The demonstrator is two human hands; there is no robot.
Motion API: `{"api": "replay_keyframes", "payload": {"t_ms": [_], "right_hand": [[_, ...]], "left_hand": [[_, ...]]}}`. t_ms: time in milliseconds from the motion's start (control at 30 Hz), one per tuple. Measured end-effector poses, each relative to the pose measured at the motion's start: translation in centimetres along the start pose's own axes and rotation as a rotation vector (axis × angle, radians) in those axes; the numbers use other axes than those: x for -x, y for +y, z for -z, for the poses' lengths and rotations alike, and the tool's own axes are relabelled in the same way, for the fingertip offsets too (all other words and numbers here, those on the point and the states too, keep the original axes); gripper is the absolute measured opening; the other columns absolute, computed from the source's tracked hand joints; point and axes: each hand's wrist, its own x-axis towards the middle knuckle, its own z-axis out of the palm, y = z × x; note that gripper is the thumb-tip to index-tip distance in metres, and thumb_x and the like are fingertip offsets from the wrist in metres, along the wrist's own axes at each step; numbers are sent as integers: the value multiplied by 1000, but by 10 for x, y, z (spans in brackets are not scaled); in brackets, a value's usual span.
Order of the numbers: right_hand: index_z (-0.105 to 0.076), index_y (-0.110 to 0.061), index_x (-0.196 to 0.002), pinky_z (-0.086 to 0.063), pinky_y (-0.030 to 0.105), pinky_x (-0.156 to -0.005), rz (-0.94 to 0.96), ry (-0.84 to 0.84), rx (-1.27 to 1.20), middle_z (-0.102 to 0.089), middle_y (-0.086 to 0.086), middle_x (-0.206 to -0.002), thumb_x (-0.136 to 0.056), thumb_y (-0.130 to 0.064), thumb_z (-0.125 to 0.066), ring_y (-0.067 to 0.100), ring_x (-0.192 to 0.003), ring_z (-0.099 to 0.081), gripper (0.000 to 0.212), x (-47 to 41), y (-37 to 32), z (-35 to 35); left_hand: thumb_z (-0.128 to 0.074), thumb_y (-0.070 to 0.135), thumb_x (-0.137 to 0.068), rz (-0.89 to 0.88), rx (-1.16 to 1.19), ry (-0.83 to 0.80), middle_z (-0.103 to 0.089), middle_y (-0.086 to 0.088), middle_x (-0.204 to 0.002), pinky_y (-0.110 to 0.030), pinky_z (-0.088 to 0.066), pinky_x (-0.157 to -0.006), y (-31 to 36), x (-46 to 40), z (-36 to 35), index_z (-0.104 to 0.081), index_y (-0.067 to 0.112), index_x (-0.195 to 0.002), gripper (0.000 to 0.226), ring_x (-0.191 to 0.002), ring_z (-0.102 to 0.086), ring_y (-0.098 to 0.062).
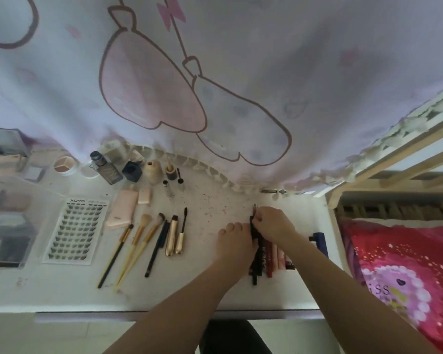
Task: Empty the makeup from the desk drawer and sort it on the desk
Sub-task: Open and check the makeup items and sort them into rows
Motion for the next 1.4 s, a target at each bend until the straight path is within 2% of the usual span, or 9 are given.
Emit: {"api": "replay_keyframes", "payload": {"t_ms": [267,433,567,733,867,933,1033,1200,1400], "right_hand": [[-63,-9,-92,-47,30,-74,22,-4,-12,-66,8,-94,-92,-32,-51,23,-88,-61,26,-4,-15,-4],[-67,-1,-84,-38,20,-49,23,-167,-375,-62,2,-65,-94,-33,-52,12,-53,-50,36,6,-38,7],[-64,-2,-85,-33,20,-44,85,-216,-528,-52,2,-63,-97,-28,-48,11,-49,-41,33,22,-56,14],[-61,0,-85,-30,18,-42,154,-281,-587,-49,2,-60,-97,-26,-50,9,-45,-37,31,42,-78,17],[-60,-2,-80,-26,18,-41,179,-324,-689,-45,0,-55,-97,-24,-51,9,-42,-33,29,53,-99,6],[-57,-7,-74,-26,18,-39,140,-248,-729,-43,-2,-51,-97,-24,-51,9,-41,-33,30,51,-96,8],[-49,-7,-71,-21,14,-31,-30,-133,-1040,-39,-3,-45,-99,-17,-46,5,-32,-31,29,44,-62,37],[-65,-7,-99,-46,17,-50,-40,-265,-796,-66,5,-78,-95,-14,-54,11,-62,-61,13,55,-63,22],[-55,-5,-112,-53,23,-56,-116,-184,-655,-66,10,-88,-96,-5,-43,17,-73,-62,20,47,-72,-22]], "left_hand": [[-33,36,-99,98,44,17,-58,-6,-112,-33,-37,-88,-15,2,7,-53,11,-111,34,-106,-51,-23],[-40,31,-97,59,217,71,-61,-6,-99,-30,-38,-75,-37,14,26,-53,11,-104,25,-92,-56,-22],[-36,28,-101,51,456,-61,-66,-9,-89,-34,-42,-66,-61,29,50,-56,9,-101,28,-78,-59,-24],[-37,23,-100,-3,541,-116,-62,5,-71,-19,-36,-55,-93,53,81,-57,14,-86,26,-60,-51,-7],[-40,22,-99,-44,584,-175,-58,10,-59,-22,-42,-65,-116,67,109,-57,16,-75,29,-55,-50,-4],[-41,21,-100,-65,609,-296,-57,9,-58,-23,-44,-66,-135,75,120,-57,13,-75,31,-51,-48,-4],[-42,22,-100,47,827,-423,-59,4,-59,-20,-41,-60,-174,92,126,-59,12,-75,32,-51,-47,-8],[-50,26,-97,154,881,-222,-69,2,-78,-15,-42,-57,-157,80,109,-70,16,-87,24,-62,-57,-2],[-54,33,-94,227,580,-83,-65,-5,-87,-29,-49,-68,-114,49,76,-67,11,-97,26,-80,-63,-20]]}}
